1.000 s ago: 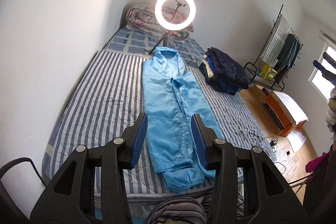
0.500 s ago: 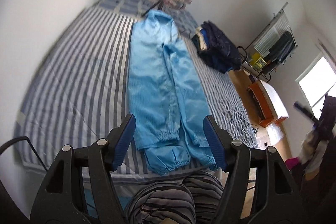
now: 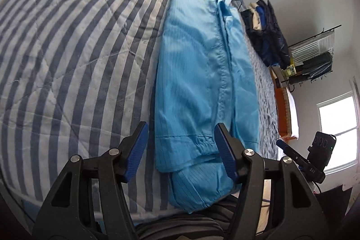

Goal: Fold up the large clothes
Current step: 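Grasp the jacket hem with the left gripper while the right gripper grasps it too, then lift the hem with both grippers and fold it toward the collar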

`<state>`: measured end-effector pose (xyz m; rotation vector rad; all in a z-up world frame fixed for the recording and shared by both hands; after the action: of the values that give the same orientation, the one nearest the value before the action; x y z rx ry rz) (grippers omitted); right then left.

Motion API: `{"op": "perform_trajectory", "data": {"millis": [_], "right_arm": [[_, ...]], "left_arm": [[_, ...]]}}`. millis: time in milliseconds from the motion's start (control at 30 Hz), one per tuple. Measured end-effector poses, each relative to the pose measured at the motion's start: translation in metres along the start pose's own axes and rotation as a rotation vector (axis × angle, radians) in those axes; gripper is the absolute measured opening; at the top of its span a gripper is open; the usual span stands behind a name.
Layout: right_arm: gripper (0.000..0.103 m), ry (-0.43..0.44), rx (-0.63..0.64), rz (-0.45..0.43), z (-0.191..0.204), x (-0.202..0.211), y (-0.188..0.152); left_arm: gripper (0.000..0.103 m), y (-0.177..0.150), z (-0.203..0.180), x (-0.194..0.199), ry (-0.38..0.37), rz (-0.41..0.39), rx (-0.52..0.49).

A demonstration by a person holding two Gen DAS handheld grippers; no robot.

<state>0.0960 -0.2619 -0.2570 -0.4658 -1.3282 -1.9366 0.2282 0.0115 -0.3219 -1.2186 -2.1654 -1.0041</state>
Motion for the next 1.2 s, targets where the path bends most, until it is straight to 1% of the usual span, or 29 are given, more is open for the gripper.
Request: {"op": "perform_trajectory", "data": {"millis": [133, 267, 333, 433, 500, 533, 567, 600, 667, 733, 767, 800, 867, 900, 967, 1000, 1200], "right_arm": [[0.075, -0.011, -0.029, 0.044, -0.014, -0.025, -0.011], [0.073, -0.025, -0.032, 0.079, -0.022, -0.043, -0.019], [0.073, -0.021, -0.028, 0.095, -0.023, -0.051, -0.023], [0.073, -0.008, -0.032, 0.117, -0.025, -0.06, -0.029], [0.072, 0.011, -0.04, 0.113, -0.025, -0.064, -0.028], [0.069, 0.026, -0.051, 0.111, -0.025, -0.067, -0.026], [0.058, 0.054, -0.074, 0.11, -0.026, -0.068, -0.025], [0.051, 0.087, -0.1, 0.117, -0.026, -0.071, -0.024], [0.045, 0.132, -0.138, 0.128, -0.026, -0.077, -0.025], [0.043, 0.164, -0.152, 0.136, -0.025, -0.084, -0.028], [0.038, 0.184, -0.162, 0.136, -0.024, -0.086, -0.028], [0.028, 0.206, -0.179, 0.139, -0.023, -0.088, -0.029], [0.017, 0.227, -0.203, 0.156, -0.021, -0.093, -0.03], [0.012, 0.223, -0.206, 0.157, -0.02, -0.094, -0.03], [0.005, 0.224, -0.211, 0.148, -0.017, -0.092, -0.028], [0.002, 0.228, -0.219, 0.138, -0.015, -0.088, -0.027], [0.001, 0.268, -0.223, 0.099, -0.004, -0.062, -0.019]], "left_arm": [[0.057, -0.003, 0.004, -0.023, -0.001, 0.035, 0.016], [0.051, -0.01, 0.001, -0.04, -0.005, 0.068, 0.0], [0.051, -0.012, -0.003, -0.043, -0.009, 0.065, -0.025], [0.05, -0.011, -0.005, -0.047, -0.018, 0.072, -0.025], [0.042, -0.011, -0.004, -0.048, -0.019, 0.084, -0.027], [0.041, -0.011, -0.003, -0.048, -0.024, 0.09, -0.026], [0.037, -0.011, -0.003, -0.048, -0.03, 0.095, -0.023], [0.032, -0.011, -0.002, -0.049, -0.038, 0.102, -0.017], [0.027, -0.012, 0.0, -0.05, -0.05, 0.109, -0.004], [0.02, -0.013, 0.0, -0.05, -0.064, 0.115, -0.001], [0.014, -0.014, -0.001, -0.05, -0.069, 0.118, -0.002], [0.013, -0.015, -0.003, -0.051, -0.071, 0.118, -0.005], [0.01, -0.014, -0.008, -0.051, -0.084, 0.112, -0.005], [0.009, -0.014, -0.012, -0.05, -0.095, 0.106, -0.003], [0.007, -0.013, -0.018, -0.046, -0.102, 0.09, -0.01], [0.006, -0.013, -0.022, -0.042, -0.108, 0.079, -0.018], [0.003, -0.014, -0.036, -0.013, -0.149, 0.044, -0.028]]}}
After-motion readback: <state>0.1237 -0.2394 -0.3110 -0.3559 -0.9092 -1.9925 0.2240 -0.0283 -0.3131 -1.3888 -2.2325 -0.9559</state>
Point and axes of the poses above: each gripper's, at about its wrist camera, not at the fingertips, and x roughly against the way its jaws point, z to its left, y to its top, the point moved 6 cm from there along -x, roughly the way its jaws point, and after that the axes turned 11 degrees about -z, right-handed, at the moved point
